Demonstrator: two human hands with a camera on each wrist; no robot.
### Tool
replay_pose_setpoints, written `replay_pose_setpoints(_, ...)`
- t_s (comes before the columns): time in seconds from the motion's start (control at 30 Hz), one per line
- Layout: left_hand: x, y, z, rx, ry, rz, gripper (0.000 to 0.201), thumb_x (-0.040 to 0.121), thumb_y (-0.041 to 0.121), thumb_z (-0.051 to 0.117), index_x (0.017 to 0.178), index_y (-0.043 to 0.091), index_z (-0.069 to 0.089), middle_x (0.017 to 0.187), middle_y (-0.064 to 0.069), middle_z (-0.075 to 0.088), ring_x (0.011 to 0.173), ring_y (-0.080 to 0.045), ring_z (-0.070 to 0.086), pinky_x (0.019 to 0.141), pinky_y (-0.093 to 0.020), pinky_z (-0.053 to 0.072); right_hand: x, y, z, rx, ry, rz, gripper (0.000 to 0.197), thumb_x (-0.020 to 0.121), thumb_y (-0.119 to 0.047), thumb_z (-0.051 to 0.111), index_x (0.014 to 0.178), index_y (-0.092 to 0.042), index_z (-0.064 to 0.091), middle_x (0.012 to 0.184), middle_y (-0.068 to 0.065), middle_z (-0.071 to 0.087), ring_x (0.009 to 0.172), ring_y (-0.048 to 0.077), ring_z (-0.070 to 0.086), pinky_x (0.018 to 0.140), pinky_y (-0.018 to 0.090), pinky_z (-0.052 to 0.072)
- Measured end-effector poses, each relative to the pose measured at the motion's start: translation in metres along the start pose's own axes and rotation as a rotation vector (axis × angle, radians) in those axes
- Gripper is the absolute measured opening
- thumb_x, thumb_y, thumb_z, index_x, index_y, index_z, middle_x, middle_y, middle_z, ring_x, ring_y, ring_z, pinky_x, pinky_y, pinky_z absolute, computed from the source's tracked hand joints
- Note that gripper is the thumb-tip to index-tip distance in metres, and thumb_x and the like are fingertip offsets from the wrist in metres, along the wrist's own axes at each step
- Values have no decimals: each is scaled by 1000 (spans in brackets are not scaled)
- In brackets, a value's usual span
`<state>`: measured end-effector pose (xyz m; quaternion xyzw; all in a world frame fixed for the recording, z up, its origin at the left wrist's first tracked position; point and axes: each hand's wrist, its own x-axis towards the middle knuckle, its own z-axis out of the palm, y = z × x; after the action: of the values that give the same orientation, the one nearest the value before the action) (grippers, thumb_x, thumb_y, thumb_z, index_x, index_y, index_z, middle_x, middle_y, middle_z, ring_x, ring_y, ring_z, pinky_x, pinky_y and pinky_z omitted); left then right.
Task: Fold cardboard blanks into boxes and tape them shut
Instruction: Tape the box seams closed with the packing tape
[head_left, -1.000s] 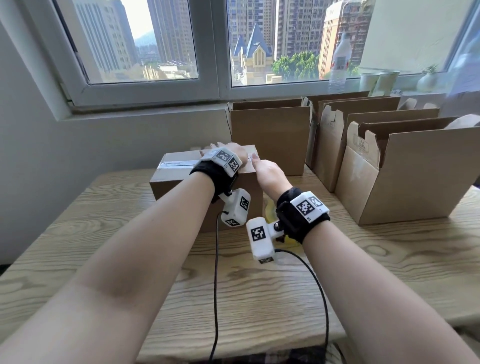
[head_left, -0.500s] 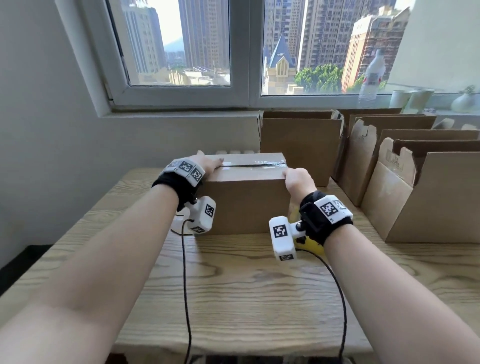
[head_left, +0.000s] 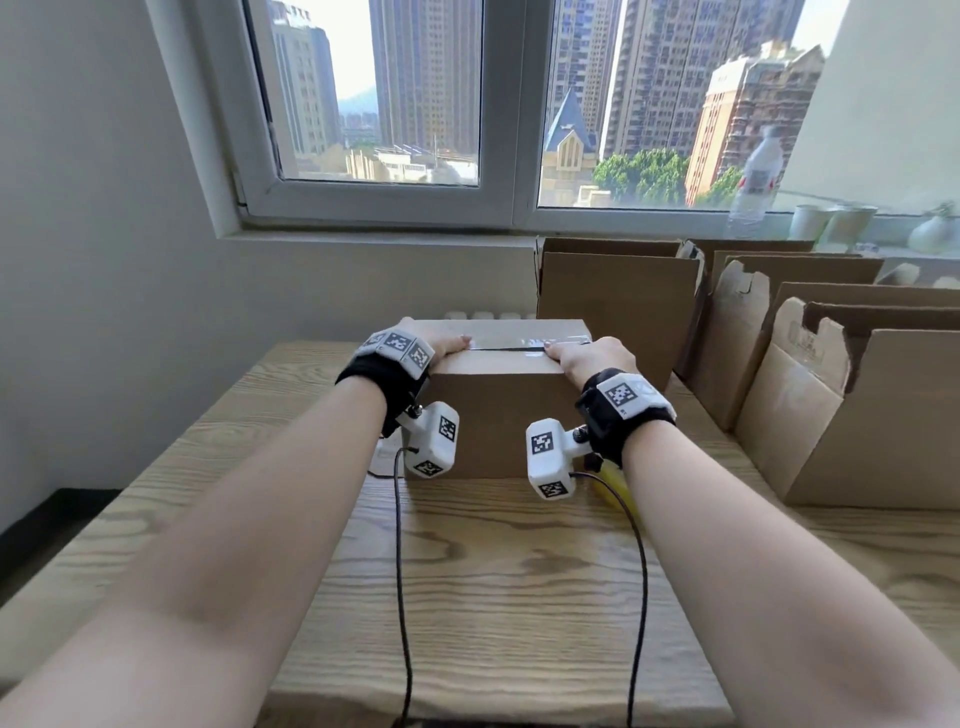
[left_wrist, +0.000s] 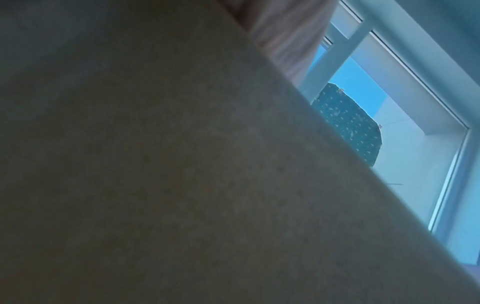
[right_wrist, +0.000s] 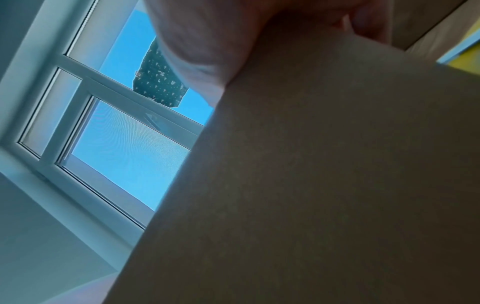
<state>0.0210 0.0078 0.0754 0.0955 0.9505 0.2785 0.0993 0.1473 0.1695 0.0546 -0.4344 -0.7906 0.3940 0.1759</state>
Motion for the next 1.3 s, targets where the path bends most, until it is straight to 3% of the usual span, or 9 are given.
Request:
replay_pose_setpoints(0.13, -7, -5, -2, -54, 40, 29, 95, 80, 67, 65, 148, 11, 31, 145, -12, 45, 130, -33, 47, 98, -37, 40, -8, -4, -9, -45, 8, -5, 85, 70, -75, 69, 127, -13, 57, 126, 7, 63, 111, 30, 61, 76, 33, 43)
replay_pose_setpoints(0.27, -17, -8, -4, -90, 101, 102, 105, 77, 66, 68, 153, 13, 18, 150, -11, 41, 135, -31, 44, 105, -42, 39, -18, -1, -10, -98, 67, -52, 81, 62, -79, 71, 109, -14, 62, 110, 6, 69, 85, 27, 60, 69, 30, 45)
replay_pose_setpoints(0.4, -27, -12, -14, -237, 150, 157, 101, 72, 59, 77, 149, 19, 26, 145, -7, 46, 130, -30, 48, 102, -40, 40, -34, 1, -14, -31, 140, -130, 85, 67, -73, 72, 119, -10, 49, 115, 9, 66, 104, 33, 64, 76, 33, 46)
replay_pose_setpoints(0.57, -46, -8, -46, -656, 315, 202, 47, 88, 52, 56, 119, 20, 40, 103, -1, 53, 79, -13, 49, 68, -30, 35, -62, -12, -25, 83, 139, -346, 101, 80, -60, 70, 155, -32, 9, 131, 14, 59, 123, 36, 55, 101, 40, 43)
replay_pose_setpoints(0.73, -63, -18, -58, -770, 490, 133, 32, 88, 38, 57, 104, 17, 38, 89, 0, 53, 67, -15, 47, 66, -31, 34, -77, -29, -29, 362, 136, -360, 70, 93, -66, 46, 142, -17, 37, 132, 10, 55, 116, 28, 54, 96, 37, 40)
replay_pose_setpoints(0.87, -65, -34, -53, -868, 442, 220, 49, 77, 20, 61, 121, 22, 40, 100, 4, 60, 88, -19, 60, 77, -34, 48, -69, -36, -23, 593, 118, -268, 59, 94, -65, 45, 126, -15, 46, 122, 6, 56, 103, 22, 53, 88, 36, 42)
replay_pose_setpoints(1.0, -60, -49, -44, -835, 358, 271, 81, 72, 8, 67, 144, 28, 34, 138, 2, 52, 115, -17, 56, 97, -31, 49, -59, -28, -4, 594, 124, -301, 49, 91, -33, 61, 137, -19, 54, 128, 4, 59, 113, 21, 56, 101, 37, 45)
replay_pose_setpoints(1.17, -48, -66, -24, -682, 388, 249, 76, 74, -6, 66, 142, 18, 41, 116, 7, 51, 109, -14, 53, 87, -20, 40, -44, -7, 24, 526, 69, -284, 49, 79, -8, 66, 126, -24, 61, 114, -6, 65, 108, 17, 61, 91, 29, 48)
replay_pose_setpoints(1.3, -33, -78, 1, -764, 376, 153, 64, 78, -3, 64, 135, 11, 38, 119, 0, 49, 100, -18, 50, 86, -26, 43, -31, 14, 47, 391, 69, -229, 46, 78, -2, 62, 119, -25, 56, 108, -9, 60, 113, 22, 57, 84, 26, 42)
